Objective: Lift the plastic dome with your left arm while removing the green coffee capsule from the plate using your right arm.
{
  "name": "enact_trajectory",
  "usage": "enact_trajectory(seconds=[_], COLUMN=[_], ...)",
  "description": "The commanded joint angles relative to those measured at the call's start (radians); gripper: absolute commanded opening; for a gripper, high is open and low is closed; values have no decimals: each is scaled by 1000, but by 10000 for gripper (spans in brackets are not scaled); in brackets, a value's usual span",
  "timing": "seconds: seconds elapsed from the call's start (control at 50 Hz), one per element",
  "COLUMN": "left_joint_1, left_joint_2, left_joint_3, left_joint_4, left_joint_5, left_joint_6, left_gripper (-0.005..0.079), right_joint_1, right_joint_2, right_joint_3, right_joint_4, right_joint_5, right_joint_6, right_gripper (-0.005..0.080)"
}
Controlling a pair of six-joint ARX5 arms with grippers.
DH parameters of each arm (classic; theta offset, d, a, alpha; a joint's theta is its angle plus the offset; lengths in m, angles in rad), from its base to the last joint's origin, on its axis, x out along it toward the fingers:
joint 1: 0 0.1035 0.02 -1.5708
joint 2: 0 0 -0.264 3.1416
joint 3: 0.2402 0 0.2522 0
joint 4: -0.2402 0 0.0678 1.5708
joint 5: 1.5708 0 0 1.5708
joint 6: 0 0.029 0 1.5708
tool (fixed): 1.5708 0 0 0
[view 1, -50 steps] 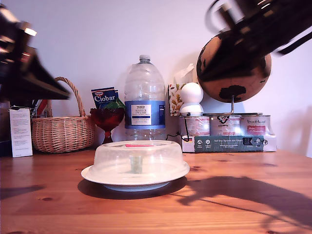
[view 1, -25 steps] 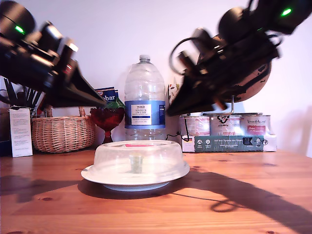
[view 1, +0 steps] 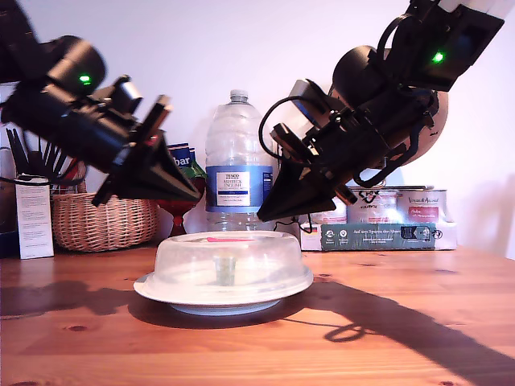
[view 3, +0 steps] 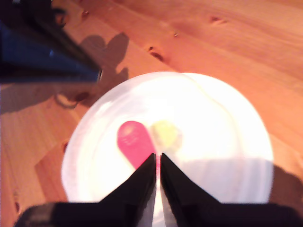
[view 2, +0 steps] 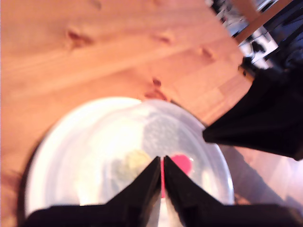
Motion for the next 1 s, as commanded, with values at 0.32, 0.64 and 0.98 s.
enact_trajectory(seconds=[0.32,0.64,0.98], left_joint_1=[-42,-60,-64], left_joint_2=[34,34,36], left_joint_3=[28,52,52], left_joint_4=[-122,-131,-175], left_joint_5=[-145,-166,-166], left_joint_6=[-67,-124,-179], left_gripper=[-17,257,257], right_joint_1=[6,18,27], right_joint_2=[77,80,80], right_joint_3=[8,8,8], right_joint_4=[38,46,49], right_joint_5=[13,13,13], right_joint_6=[-28,-48,-51], right_gripper=[-13,-13,-13])
